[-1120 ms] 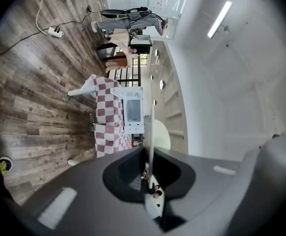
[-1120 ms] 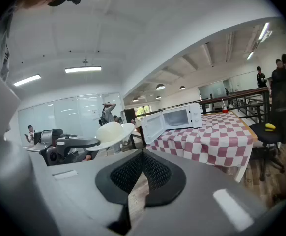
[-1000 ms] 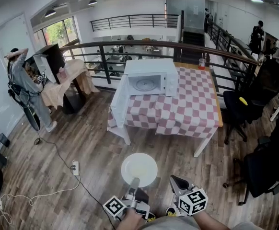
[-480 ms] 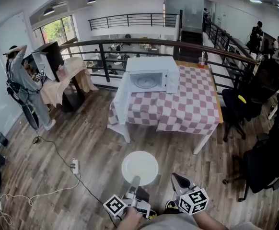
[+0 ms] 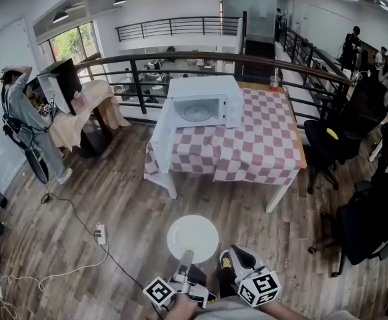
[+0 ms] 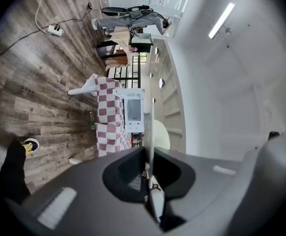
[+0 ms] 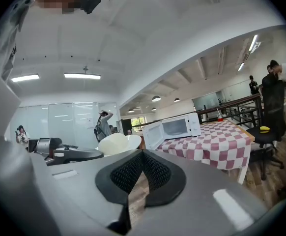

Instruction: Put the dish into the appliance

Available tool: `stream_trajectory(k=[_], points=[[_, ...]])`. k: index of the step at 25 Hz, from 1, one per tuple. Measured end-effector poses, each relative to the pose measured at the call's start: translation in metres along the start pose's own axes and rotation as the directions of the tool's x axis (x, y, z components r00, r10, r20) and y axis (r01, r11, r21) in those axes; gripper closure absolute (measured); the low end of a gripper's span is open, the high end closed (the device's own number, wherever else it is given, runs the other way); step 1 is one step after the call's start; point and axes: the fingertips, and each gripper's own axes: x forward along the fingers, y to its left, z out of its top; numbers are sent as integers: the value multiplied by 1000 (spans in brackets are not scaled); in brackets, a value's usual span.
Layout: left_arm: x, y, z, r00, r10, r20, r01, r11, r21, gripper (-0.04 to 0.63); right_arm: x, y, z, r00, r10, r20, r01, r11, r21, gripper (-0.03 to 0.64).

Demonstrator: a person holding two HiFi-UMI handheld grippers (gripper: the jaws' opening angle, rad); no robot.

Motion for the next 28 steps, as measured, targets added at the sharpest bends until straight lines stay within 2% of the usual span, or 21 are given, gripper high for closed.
stream_trajectory(k=[8,16,19,28], points=[[19,11,4,1000,7,-18,-6,1000,14,568,24,-14,-4,1000,2,11,-2,1000,4,618],[47,22,6,999,24,-47,-24,1000,8,568,51,-33,-12,1000,-3,-17,3,1000,22,618],[67,26,13,999,29,-45,-30,1000,-5,568,68,-43,-9,1000,-5,-21,5,1000,26,618],[154,13,30,996,-16,-83,18,999,30,568,131,-92,20,1000,5,-3,-5,1000,19,618]])
